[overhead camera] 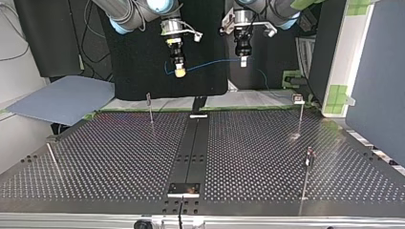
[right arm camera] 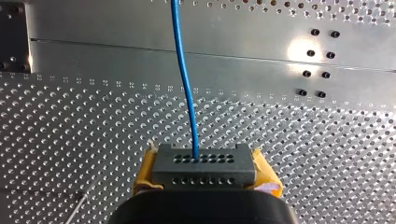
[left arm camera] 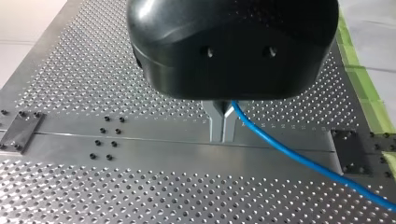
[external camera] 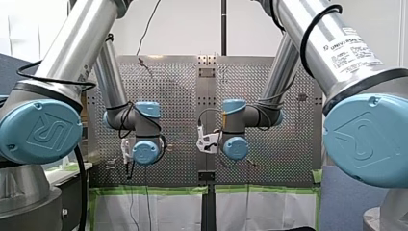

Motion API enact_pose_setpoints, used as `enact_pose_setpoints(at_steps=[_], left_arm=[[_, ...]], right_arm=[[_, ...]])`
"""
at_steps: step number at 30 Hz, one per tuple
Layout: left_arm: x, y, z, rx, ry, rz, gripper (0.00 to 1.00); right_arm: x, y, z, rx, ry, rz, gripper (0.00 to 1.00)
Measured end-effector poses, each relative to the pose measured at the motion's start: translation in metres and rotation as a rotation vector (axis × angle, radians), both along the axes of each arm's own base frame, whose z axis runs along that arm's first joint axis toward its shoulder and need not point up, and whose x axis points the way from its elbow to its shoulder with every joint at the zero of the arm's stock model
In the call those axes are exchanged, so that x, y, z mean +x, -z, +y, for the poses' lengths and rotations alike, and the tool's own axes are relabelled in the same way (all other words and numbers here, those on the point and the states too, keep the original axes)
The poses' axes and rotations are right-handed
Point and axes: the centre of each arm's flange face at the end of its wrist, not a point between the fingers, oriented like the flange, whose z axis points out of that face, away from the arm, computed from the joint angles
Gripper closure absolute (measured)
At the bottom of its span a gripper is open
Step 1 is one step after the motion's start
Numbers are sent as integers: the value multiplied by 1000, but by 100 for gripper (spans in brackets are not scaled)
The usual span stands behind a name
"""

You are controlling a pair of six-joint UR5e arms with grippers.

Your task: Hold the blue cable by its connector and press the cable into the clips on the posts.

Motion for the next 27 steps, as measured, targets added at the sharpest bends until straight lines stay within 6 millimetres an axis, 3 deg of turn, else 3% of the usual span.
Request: enact_pose_setpoints(at_steps=[8, 27], left_arm=[[-12, 19, 5, 36, 7, 52, 100], [-13, 22, 5, 40, 7, 58, 100]], right_arm=[[0, 0, 0, 0, 0, 0, 100], [3, 1, 1, -3, -7, 1, 100]])
